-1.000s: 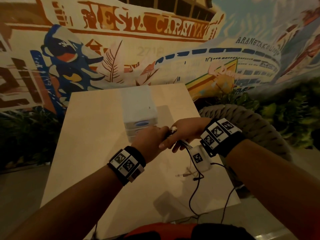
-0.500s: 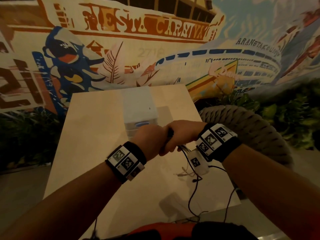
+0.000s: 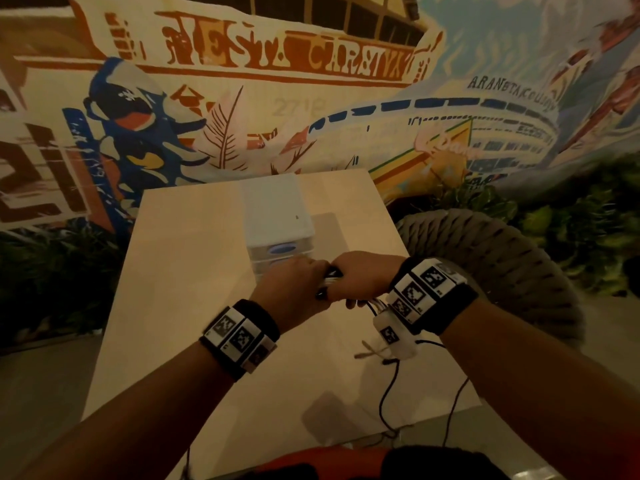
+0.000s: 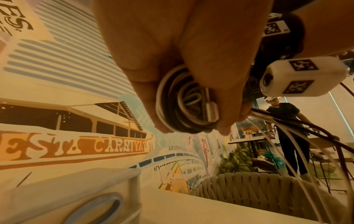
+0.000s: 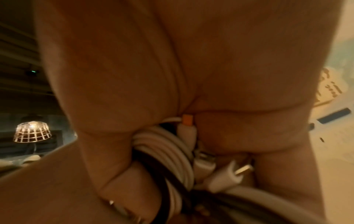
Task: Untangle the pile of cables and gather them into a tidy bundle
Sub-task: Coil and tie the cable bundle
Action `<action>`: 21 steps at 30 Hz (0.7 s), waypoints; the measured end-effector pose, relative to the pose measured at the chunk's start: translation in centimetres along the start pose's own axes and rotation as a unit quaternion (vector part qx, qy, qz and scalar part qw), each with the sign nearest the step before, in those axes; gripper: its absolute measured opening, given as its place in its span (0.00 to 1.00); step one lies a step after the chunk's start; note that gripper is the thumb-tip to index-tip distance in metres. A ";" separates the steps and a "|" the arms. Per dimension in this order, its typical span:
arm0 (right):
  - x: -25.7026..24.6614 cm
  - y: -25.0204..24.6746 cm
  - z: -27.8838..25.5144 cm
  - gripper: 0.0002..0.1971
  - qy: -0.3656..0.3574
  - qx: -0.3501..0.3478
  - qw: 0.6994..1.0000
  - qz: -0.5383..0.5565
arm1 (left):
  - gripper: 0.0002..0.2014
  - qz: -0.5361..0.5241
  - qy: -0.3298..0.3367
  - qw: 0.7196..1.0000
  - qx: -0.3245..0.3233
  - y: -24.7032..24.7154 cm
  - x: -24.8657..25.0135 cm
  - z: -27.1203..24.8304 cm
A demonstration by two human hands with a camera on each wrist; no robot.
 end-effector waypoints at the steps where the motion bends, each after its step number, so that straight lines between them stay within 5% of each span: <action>1: -0.1 -0.2 -0.1 0.13 -0.005 0.004 1.000 -0.002 | 0.12 -0.015 0.009 1.000 0.015 -0.2 -0.2 -0.2; 6: 0.7 -0.8 -0.7 0.08 -0.011 -0.004 0.999 0.043 | 0.34 -0.088 0.008 0.995 0.044 -2.3 -2.1 -1.3; 11: 2.1 -0.8 -1.0 0.09 -0.043 0.013 0.985 0.167 | 0.38 -0.183 -0.015 0.983 0.023 -3.0 -4.6 -2.0; 13: 2.0 -0.9 -1.2 0.05 -0.066 0.021 0.978 0.199 | 0.39 -0.287 -0.030 0.957 0.025 -2.0 -5.1 -2.2; 17: 1.0 -0.7 -1.3 0.07 -0.108 0.035 0.954 0.279 | 0.43 -0.519 -0.092 0.850 0.001 0.7 -5.9 -2.1; 21: -0.3 -0.1 -1.6 0.08 -0.160 0.027 0.935 0.314 | 0.29 -0.589 -0.071 0.804 -0.045 1.3 -3.8 -1.7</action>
Point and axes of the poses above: each hand's wrist, its own z-axis towards the middle knuckle, its own y-axis out of the palm, x = y × z, the point moved 5 cm from there along z, towards the middle knuckle, and after that the axes turned 7 degrees about -z, right-handed, at the moved point
